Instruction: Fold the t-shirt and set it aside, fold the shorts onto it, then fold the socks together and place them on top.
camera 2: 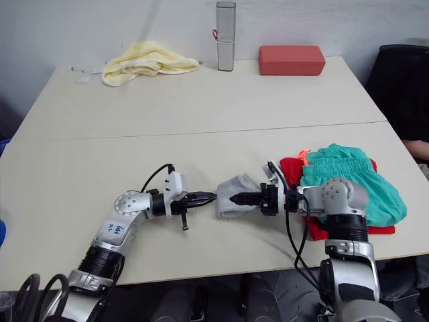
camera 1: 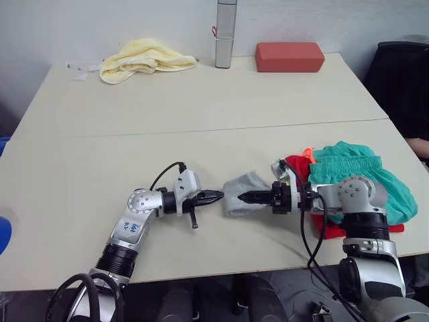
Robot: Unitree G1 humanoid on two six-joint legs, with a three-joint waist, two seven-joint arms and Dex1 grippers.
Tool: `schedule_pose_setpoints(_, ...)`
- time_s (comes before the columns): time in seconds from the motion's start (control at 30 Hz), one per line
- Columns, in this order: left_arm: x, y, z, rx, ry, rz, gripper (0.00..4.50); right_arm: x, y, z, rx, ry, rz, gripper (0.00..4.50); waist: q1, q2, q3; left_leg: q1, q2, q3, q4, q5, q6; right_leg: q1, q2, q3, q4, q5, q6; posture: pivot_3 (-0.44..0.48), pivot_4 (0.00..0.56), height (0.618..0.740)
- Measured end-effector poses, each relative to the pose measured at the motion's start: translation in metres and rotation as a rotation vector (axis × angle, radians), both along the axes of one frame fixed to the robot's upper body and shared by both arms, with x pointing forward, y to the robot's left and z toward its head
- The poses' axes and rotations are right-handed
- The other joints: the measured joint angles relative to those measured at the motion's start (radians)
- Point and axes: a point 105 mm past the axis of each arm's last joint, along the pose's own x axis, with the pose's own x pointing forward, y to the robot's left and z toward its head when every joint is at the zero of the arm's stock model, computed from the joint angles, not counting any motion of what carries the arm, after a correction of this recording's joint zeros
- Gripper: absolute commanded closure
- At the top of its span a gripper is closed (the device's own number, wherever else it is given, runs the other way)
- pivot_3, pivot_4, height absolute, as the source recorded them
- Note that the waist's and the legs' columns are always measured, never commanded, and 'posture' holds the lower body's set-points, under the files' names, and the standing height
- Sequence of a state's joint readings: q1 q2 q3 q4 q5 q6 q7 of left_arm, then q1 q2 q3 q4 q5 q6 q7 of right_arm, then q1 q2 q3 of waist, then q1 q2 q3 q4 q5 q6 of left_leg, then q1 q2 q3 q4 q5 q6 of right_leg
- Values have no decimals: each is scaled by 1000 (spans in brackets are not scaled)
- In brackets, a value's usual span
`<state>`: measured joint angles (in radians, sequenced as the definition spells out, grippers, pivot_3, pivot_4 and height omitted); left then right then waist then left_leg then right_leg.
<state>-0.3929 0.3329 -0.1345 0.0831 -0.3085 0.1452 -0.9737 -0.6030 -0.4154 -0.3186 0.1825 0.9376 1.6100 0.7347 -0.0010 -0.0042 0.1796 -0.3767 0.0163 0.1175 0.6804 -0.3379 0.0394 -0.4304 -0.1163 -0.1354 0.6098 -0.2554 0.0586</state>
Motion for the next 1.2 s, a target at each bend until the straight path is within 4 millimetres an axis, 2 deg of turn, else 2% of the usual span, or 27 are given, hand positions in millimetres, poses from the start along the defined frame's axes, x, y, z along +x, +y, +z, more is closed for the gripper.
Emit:
schedule_pose_setpoints(0.1, -12, -1, 38, -146, -2, -76, 3890, -9, -36, 42, 119, -188, -130, 4195, 3, 0, 0, 0, 0, -1, 0, 0, 0, 1, 0, -1, -2, 0, 0, 0, 150, 740)
schedule_pose_setpoints(0.2, -18, 2, 57, -177, -4, -120, 2986, -14, -75, 64, 134, -317, -351, 4195, 1, 1, 0, 1, 0, -1, 0, 0, 0, 2, 0, 0, -5, 0, 1, 0, 150, 740)
schedule_pose_setpoints(0.33, -28, 1, 64, -183, 8, -171, 1627, -24, -124, 67, 108, -357, -707, 4195, 2, 1, 0, 2, 0, 0, -3, 0, -1, 2, 2, 1, -6, 0, 1, 0, 150, 740)
schedule_pose_setpoints(0.5, -35, 6, 55, -156, 26, -166, 90, -38, -164, 59, 87, -293, -1012, 4195, 0, 1, 0, 5, -1, 5, -8, 2, -1, 2, 3, 4, -7, 0, 1, 0, 150, 740)
schedule_pose_setpoints(0.8, -40, 8, 55, -140, 30, -174, 0, -35, -190, 25, 91, -66, -1249, 4195, 1, 1, 0, 6, -1, 5, -12, 3, -2, 2, 4, 5, -8, 0, 1, 0, 150, 740)
schedule_pose_setpoints(0.97, -39, 13, 54, -135, 30, -151, 0, -30, -180, -3, 111, 90, -1264, 4195, 0, 1, 0, 6, -1, 5, -13, 4, -2, 2, 4, 6, -8, 0, 1, 0, 150, 740)
schedule_pose_setpoints(1.2, -39, 13, 57, -137, 13, -131, 0, -18, -181, -20, 141, 236, -1305, 4195, 0, 1, 0, 7, -1, 4, -13, 4, -2, 2, 4, 6, -8, 0, 1, 0, 150, 740)
